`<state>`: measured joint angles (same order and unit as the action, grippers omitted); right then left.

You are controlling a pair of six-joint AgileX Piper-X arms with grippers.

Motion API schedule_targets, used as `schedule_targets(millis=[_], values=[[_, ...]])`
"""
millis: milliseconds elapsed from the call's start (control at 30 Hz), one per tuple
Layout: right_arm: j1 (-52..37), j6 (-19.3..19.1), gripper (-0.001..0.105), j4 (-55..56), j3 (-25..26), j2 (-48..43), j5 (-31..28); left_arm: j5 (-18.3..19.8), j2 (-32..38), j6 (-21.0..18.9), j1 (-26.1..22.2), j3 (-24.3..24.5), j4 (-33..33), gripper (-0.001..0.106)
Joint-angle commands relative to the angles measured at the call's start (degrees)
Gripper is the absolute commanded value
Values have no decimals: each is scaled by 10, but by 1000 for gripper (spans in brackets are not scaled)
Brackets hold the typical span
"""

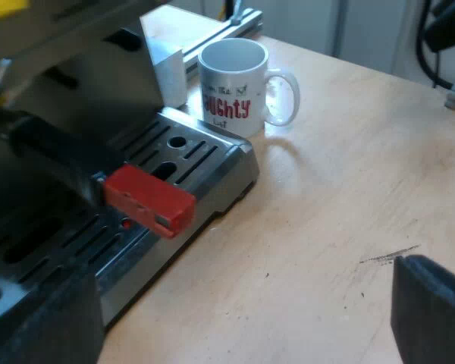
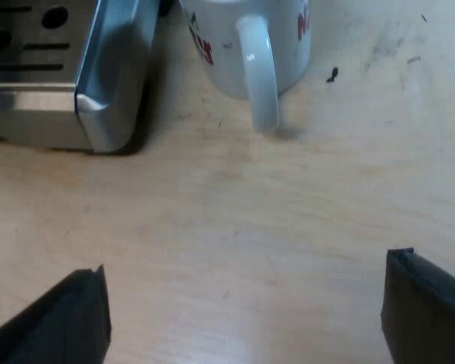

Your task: Place mug into machine

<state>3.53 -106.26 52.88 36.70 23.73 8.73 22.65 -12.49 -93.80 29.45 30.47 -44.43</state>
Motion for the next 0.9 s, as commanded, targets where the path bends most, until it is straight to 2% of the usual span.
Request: schedule_targets(millis=[33, 233, 467, 500, 600, 700, 900], values=[[2, -7, 74, -32, -7, 10, 6, 3, -2, 3, 14, -37, 59, 78], [2, -4, 74, -56, -13, 20, 5, 3, -3, 3, 17, -117, 153, 78], [2, -2, 74, -62, -15, 20, 5, 3, -4, 3, 17, -179, 188, 78], [2, -2, 74, -88, -31, 20, 6, 3, -4, 3, 17, -195, 218, 78], [2, -2, 74, -118, -47, 20, 6, 3, -4, 3, 17, -202, 240, 78], [2, -2, 74, -233, -116, 20, 6, 3, -4, 3, 17, -202, 247, 78], [2, -2, 74, -371, -202, 34, 6, 3, -4, 3, 17, -202, 247, 78]])
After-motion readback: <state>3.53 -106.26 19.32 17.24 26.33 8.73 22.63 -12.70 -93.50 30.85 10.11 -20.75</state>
